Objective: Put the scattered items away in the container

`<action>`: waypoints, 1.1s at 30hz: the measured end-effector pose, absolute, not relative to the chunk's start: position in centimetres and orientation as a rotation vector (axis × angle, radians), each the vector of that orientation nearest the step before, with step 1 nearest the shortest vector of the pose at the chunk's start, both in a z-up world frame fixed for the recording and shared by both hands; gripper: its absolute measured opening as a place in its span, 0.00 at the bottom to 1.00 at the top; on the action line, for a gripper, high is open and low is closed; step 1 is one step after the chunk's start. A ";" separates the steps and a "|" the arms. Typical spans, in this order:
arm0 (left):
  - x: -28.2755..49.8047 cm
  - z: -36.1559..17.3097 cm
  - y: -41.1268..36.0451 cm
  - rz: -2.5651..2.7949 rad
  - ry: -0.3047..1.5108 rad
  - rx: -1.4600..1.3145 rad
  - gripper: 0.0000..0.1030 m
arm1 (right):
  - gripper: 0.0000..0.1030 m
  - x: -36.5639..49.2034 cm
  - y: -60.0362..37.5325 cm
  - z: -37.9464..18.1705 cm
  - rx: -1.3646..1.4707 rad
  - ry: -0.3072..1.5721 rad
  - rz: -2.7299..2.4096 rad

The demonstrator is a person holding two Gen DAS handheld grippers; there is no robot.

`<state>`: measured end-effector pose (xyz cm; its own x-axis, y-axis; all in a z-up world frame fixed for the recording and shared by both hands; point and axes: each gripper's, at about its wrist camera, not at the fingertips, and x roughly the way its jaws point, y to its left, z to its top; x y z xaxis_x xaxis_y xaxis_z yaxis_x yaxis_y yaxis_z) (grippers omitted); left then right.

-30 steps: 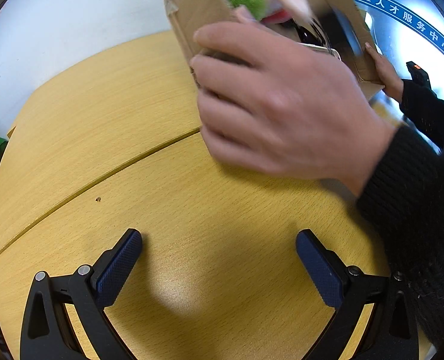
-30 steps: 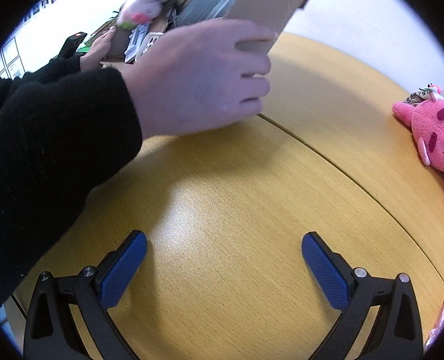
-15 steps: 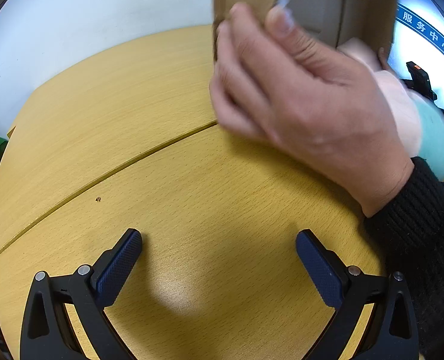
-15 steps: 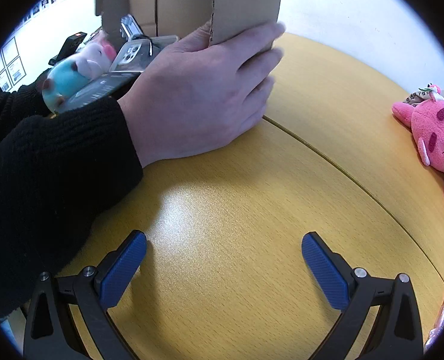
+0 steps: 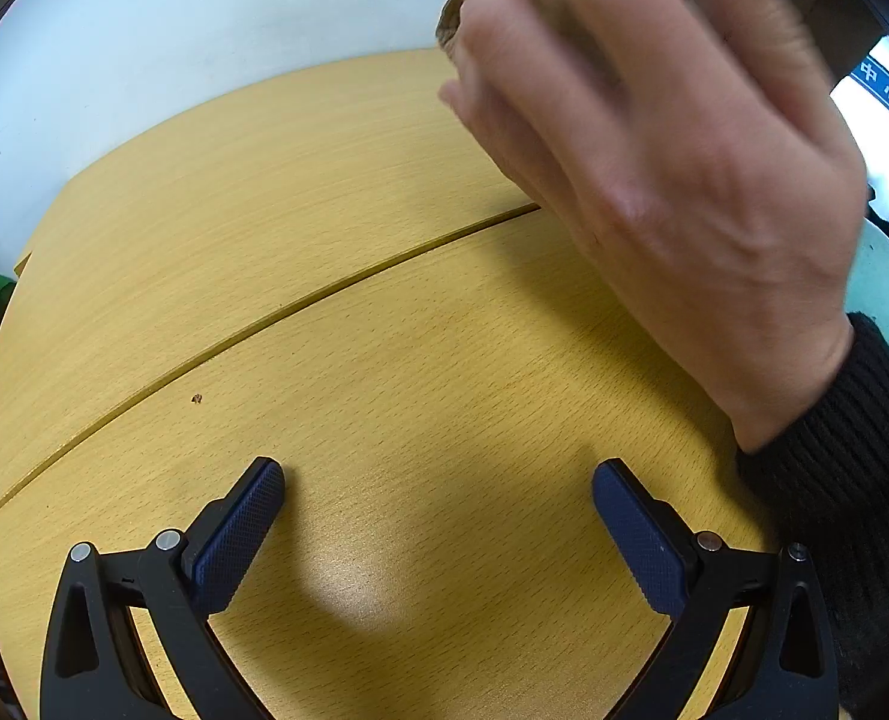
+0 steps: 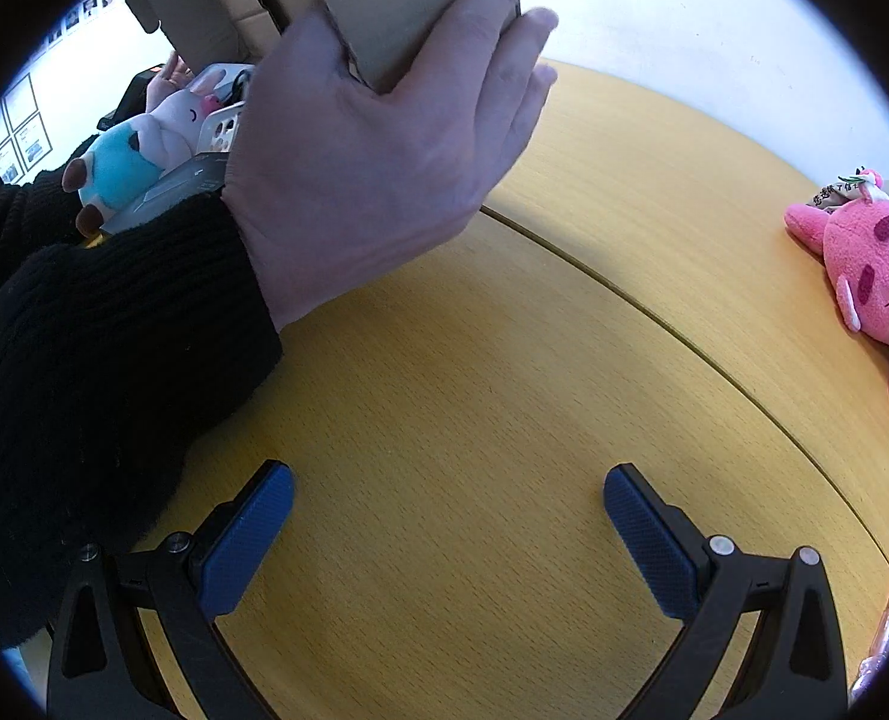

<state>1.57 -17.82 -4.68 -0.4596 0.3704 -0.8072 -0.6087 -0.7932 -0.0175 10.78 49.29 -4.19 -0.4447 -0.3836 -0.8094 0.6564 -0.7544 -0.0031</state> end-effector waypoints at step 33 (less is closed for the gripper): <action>1.6 -5.0 -17.7 2.249 0.369 -1.150 1.00 | 1.00 10.6 49.4 -4.0 1.123 0.423 -2.203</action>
<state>1.59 -17.74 -4.96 -0.4598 0.3700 -0.8073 -0.6083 -0.7935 -0.0172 10.61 49.36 -3.98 -0.4448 -0.3830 -0.8096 0.6557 -0.7550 -0.0030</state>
